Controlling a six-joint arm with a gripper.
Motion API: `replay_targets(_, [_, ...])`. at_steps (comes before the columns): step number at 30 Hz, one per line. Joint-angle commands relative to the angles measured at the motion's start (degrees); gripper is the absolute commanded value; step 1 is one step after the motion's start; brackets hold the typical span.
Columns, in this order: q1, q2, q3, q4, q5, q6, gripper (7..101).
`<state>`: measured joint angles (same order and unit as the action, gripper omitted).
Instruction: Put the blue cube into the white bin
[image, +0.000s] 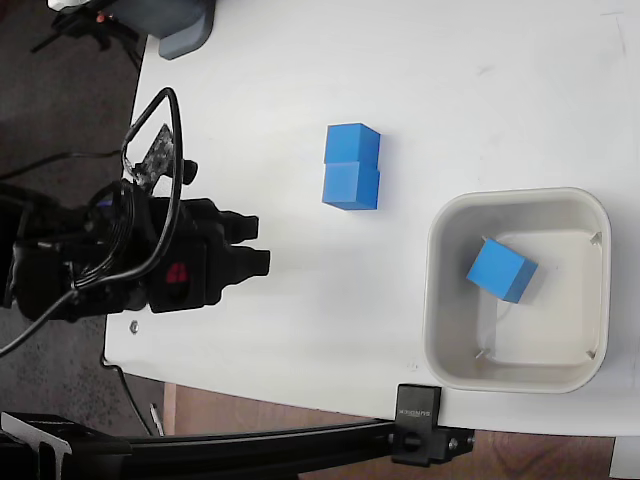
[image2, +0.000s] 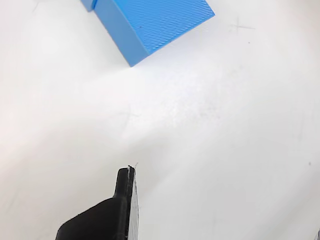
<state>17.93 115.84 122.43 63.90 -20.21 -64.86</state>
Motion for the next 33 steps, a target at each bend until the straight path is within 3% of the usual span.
replay_targets(1, [0.6, -4.2, -5.7, -0.6, -0.3, -4.2, 96.8])
replay_targets(7, [0.2, -13.5, -11.2, -0.7, -1.1, -13.5, 94.4])
replay_targets(12, [-1.2, -17.3, -14.7, -0.1, -1.0, -16.3, 93.5])
replay_targets(20, [-6.7, -28.4, -30.9, 12.9, 2.5, -19.3, 95.7])
replay_targets(33, [-11.8, -35.2, -41.1, 18.3, 3.6, -19.3, 94.6])
